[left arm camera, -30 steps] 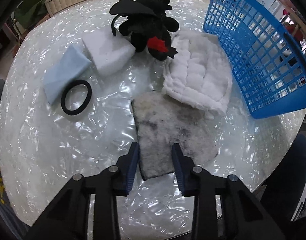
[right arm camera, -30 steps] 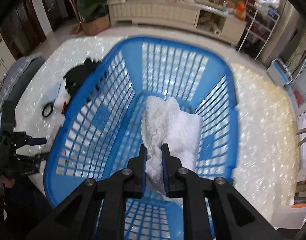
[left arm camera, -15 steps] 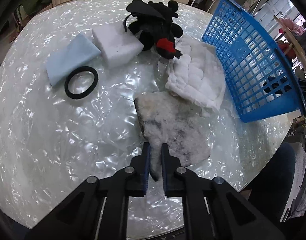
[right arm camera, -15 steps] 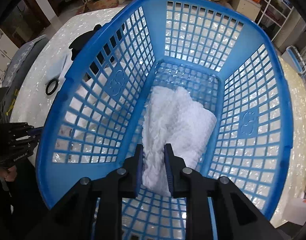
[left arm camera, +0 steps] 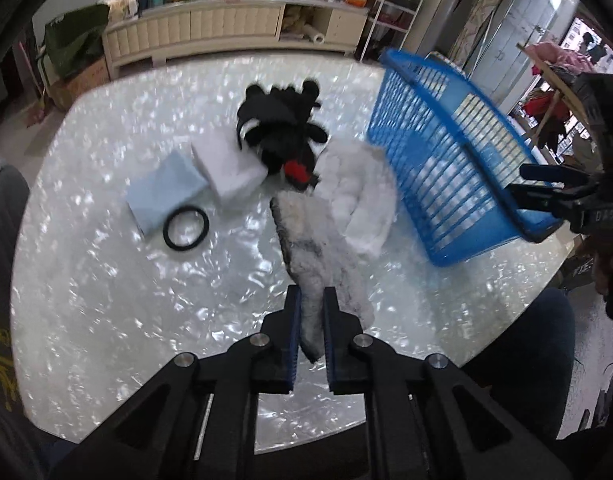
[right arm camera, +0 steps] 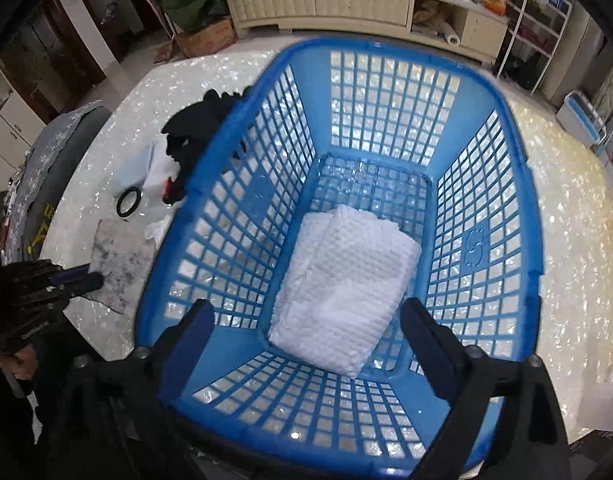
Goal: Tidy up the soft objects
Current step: 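Open the right gripper over the basket while left gripper grasps grey cloth, then carry the grey fuzzy cloth into the basket and release it, left gripper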
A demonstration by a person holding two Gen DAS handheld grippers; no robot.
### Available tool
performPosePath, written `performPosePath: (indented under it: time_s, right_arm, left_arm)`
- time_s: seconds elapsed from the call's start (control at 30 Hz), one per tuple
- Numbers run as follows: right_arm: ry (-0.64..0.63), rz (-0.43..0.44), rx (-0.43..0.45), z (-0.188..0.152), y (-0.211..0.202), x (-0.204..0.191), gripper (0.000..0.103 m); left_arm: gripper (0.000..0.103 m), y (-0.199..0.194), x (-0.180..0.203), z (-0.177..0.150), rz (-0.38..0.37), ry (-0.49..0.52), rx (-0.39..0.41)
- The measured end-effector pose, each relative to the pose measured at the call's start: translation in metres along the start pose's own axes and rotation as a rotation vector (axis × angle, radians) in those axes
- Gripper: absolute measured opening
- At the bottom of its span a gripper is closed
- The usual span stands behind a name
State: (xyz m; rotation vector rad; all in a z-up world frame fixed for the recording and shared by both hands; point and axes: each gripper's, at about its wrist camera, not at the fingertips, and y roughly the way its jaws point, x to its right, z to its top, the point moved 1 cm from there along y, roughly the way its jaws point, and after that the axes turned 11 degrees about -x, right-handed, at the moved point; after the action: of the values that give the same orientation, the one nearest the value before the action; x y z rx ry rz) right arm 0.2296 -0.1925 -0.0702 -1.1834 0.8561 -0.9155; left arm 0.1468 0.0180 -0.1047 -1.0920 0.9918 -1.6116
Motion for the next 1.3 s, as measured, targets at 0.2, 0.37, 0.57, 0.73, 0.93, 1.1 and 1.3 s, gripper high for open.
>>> performPosePath:
  time_s: [0.2,0.37,0.57,0.73,0.93,1.1,1.3]
  right_arm:
    - [0.011,0.003,0.112,-0.013,-0.029,-0.01,0.103]
    - [0.032,-0.046,0.178,-0.026,-0.048,-0.006,0.103]
    - [0.112,-0.041,0.22,-0.043,-0.058,0.016,0.103]
    - [0.164,-0.014,0.208,-0.052,-0.053,0.034,0.103]
    - [0.183,0.018,0.215,-0.06,-0.053,0.044,0.103]
    - [0.185,0.034,0.212,-0.06,-0.052,0.052,0.103]
    - [0.195,0.04,0.221,-0.057,-0.049,0.062,0.103]
  left_arm:
    - [0.009,-0.034,0.022,0.004,0.02,0.038,0.06]
    - [0.009,-0.056,0.04,0.009,0.026,0.074,0.105]
    - [0.009,-0.075,0.067,0.023,0.015,0.121,0.155]
    - [0.009,-0.084,0.089,0.042,-0.004,0.155,0.18]
    - [0.009,-0.08,0.119,0.064,-0.003,0.205,0.173]
    - [0.009,-0.075,0.14,0.082,-0.01,0.244,0.165]
    - [0.009,-0.062,0.158,0.104,-0.007,0.28,0.141]
